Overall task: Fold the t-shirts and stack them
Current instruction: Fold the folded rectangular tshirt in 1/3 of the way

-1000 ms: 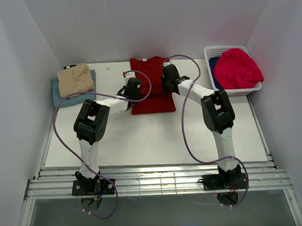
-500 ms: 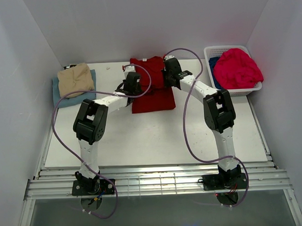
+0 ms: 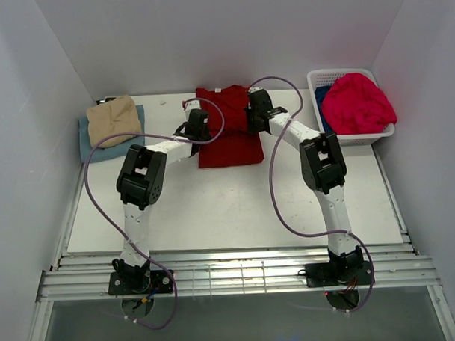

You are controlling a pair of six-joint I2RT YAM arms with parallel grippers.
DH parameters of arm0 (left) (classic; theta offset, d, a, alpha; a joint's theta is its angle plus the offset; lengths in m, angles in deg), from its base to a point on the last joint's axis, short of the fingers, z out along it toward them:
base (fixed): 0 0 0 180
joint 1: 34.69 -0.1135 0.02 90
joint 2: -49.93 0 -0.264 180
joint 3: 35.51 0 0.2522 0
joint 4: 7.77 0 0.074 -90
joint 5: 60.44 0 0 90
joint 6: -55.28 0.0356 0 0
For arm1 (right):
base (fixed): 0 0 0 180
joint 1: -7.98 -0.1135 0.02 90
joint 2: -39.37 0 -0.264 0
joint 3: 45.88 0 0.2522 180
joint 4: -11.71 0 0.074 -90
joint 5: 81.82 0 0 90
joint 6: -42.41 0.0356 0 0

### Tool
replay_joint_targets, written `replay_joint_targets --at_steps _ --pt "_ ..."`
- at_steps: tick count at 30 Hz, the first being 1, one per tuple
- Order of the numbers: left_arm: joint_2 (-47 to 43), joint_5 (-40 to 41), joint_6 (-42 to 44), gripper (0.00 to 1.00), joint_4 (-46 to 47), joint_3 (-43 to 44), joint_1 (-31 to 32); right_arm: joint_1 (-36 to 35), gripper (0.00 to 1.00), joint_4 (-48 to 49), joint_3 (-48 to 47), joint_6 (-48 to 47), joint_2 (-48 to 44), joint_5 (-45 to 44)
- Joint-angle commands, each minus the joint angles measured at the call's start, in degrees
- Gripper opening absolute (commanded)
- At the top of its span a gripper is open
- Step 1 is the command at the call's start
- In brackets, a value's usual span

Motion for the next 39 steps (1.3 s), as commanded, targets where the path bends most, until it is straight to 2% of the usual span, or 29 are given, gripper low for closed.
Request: replay_joint_targets --at_steps 1,3,4,5,7,8,11,12,15,17,19,21,24,25,28,32,39 --pt "0.23 -0.94 -0.13 0.00 -0.42 3.34 -0.83 0.78 0.12 1.39 -5.37 -0.55 1.66 0.62" --pt "1.28 -0.77 -0.13 0.02 -0.51 5.00 -1.27 1.39 0.16 1.48 -7.31 -0.29 3.06 0.18" --pt "1.81 -0.25 -0.13 0.05 -0.60 7.27 -1.53 1.57 0.23 1.57 -8.53 -0.11 3.42 -0.26" --pt "2.77 0.11 -0.04 0.15 -0.86 8.60 -1.71 2.00 0.27 1.66 -11.16 -0.28 3.86 -0.87" --pt "3.48 0.55 0.14 0.24 -1.21 13.15 -2.32 2.53 0.37 1.75 -14.16 -0.90 4.65 -2.53" --pt "3.75 0.81 0.40 0.37 -1.21 14.66 -2.41 2.79 0.39 1.83 -16.35 -1.34 4.57 -3.24" --pt "3.31 1.95 1.89 0.56 -1.21 19.06 -2.59 3.67 0.47 4.01 -15.85 -2.92 1.41 -6.05" --pt "2.26 2.31 2.16 0.66 -1.12 19.51 -2.59 3.85 0.50 5.07 -12.97 -3.27 -1.47 -6.24" --pt "-0.98 2.75 2.51 0.74 -0.42 18.64 -2.50 3.94 0.50 8.67 -5.42 -4.41 -7.01 -6.06" --pt "-2.83 2.57 1.29 0.74 0.19 16.80 -2.41 3.94 0.50 9.83 -1.45 -4.24 -9.40 -3.79" --pt "-6.51 1.35 0.14 0.71 1.77 11.01 -1.71 3.77 0.49 11.41 4.16 -3.72 -12.29 -1.15" --pt "-9.16 0.38 -1.00 0.63 5.45 3.74 -0.05 3.68 0.45 13.16 7.61 -2.75 -14.41 4.29" --pt "-13.29 -3.48 -2.67 0.18 8.62 -4.27 3.02 3.41 0.25 15.27 13.50 -1.26 -16.43 13.60" --pt "-14.52 -7.84 -2.76 0.00 9.85 -5.96 3.56 3.33 0.14 16.15 15.69 -0.90 -16.61 18.06" --pt "-15.32 -13.49 -5.04 0.00 13.64 -11.31 5.67 3.32 0.08 19.23 16.77 0.50 -15.83 24.33" --pt "-14.36 -14.91 -6.45 0.00 14.87 -13.62 7.87 3.32 0.08 19.93 15.01 1.82 -12.93 34.17" --pt "-11.37 -14.92 -6.81 0.00 16.37 -15.90 8.84 3.32 0.08 22.66 11.95 5.69 -8.02 41.57"
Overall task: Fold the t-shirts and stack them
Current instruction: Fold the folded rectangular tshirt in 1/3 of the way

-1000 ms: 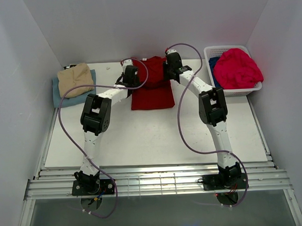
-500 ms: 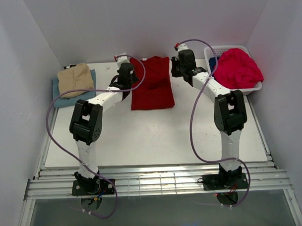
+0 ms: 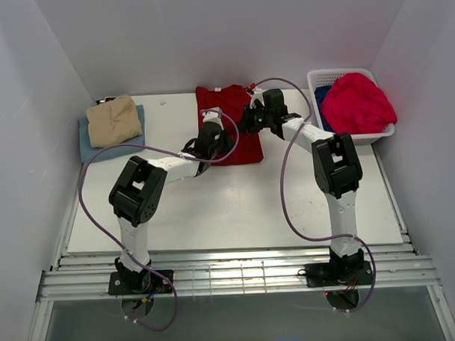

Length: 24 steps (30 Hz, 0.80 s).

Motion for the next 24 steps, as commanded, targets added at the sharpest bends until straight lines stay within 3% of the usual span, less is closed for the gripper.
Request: replay_joint_targets --at_steps 1,13,24 --pt "0.78 -0.73 -0.75 0.00 2.29 -1.02 -0.41 -0.02 0.08 3.60 -4.48 3.17 2.57 6.73" --pt "4.39 0.85 -1.63 0.00 3.78 -6.03 -0.41 -0.11 0.08 5.62 -8.70 6.17 8.46 7.88" --pt "0.26 2.34 -3.47 0.00 6.16 -14.99 0.47 -0.11 0.08 7.21 -12.03 9.51 13.91 8.49"
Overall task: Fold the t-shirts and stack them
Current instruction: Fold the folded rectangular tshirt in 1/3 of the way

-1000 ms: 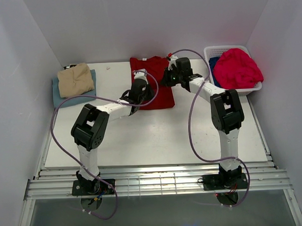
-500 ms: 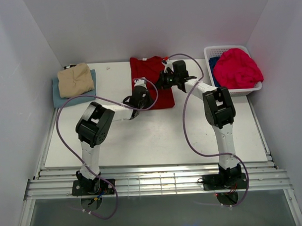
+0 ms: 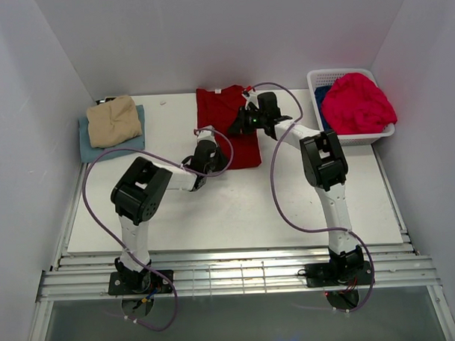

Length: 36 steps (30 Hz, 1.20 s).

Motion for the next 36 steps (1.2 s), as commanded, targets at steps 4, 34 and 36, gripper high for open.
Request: replay_joint_targets --at_steps 4,34,36 --pt "-3.97 1.87 -1.03 0.00 -3.83 -5.88 1.44 -0.11 0.08 1.39 -3.54 2.15 3.56 0.87" --pt "-25.31 17.68 -8.78 0.00 -6.46 -26.18 24.62 -4.06 0.34 0.96 28.69 -12.87 -35.14 -18.28" --pt "-26.46 20.31 -7.89 0.00 -8.12 -24.52 26.21 -5.55 0.38 -0.27 32.47 -15.25 -40.36 -23.27"
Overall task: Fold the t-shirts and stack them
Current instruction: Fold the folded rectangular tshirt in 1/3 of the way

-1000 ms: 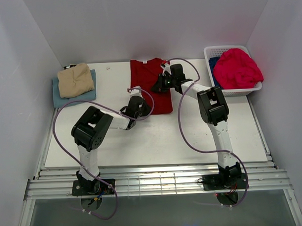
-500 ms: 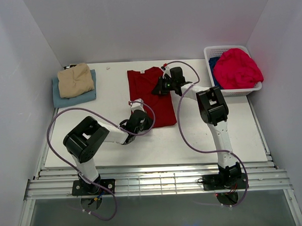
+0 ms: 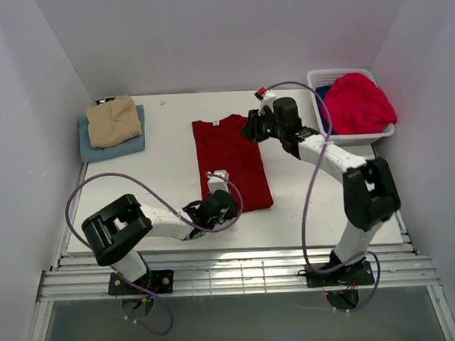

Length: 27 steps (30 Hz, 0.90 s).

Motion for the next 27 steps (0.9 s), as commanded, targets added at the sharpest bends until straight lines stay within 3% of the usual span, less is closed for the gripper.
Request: replay_joint_targets --at_steps 1,5,9,10,12,14,15,16,22,27 --pt "-4.13 6.42 2.54 0.00 -6.08 2.00 3.49 -2.69 0.38 -1.39 6.73 -6.73 -13.45 -10.32" --pt "-6.24 12.13 2.54 0.00 -10.99 4.90 8.15 -4.63 0.42 -7.10 14.03 -5.16 -22.10 -16.03" --pt "-9.05 21.79 0.87 0.00 -23.00 9.20 13.15 -7.96 0.45 -12.91 21.78 -1.65 -27.64 -21.46" --pt "-9.75 25.46 0.09 0.04 -26.79 11.48 13.95 -8.58 0.46 -13.70 23.27 -1.38 -28.78 -21.84" --pt "-11.95 28.56 -1.58 0.28 -33.49 12.99 14.22 -9.89 0.48 -14.32 27.14 0.02 -29.40 -23.67" --pt "-12.83 32.68 -1.86 0.63 -36.74 14.22 14.13 -10.25 0.50 -14.50 29.17 0.91 -29.23 -23.86" --pt "-12.75 33.84 -2.38 0.89 -41.37 14.83 14.04 -10.52 0.53 -14.58 30.57 1.43 -29.14 -24.30" --pt "-12.66 34.72 -3.51 0.98 -43.42 15.45 13.69 -10.69 0.54 -14.67 31.10 1.87 -28.80 -24.30" --pt "-15.72 30.88 -4.58 0.98 -46.87 13.97 8.61 -11.13 0.60 -14.85 33.30 3.20 -28.18 -25.18" --pt "-23.11 16.29 0.25 0.98 -35.19 3.01 0.08 -11.22 0.61 -15.02 34.09 3.99 -27.91 -26.24"
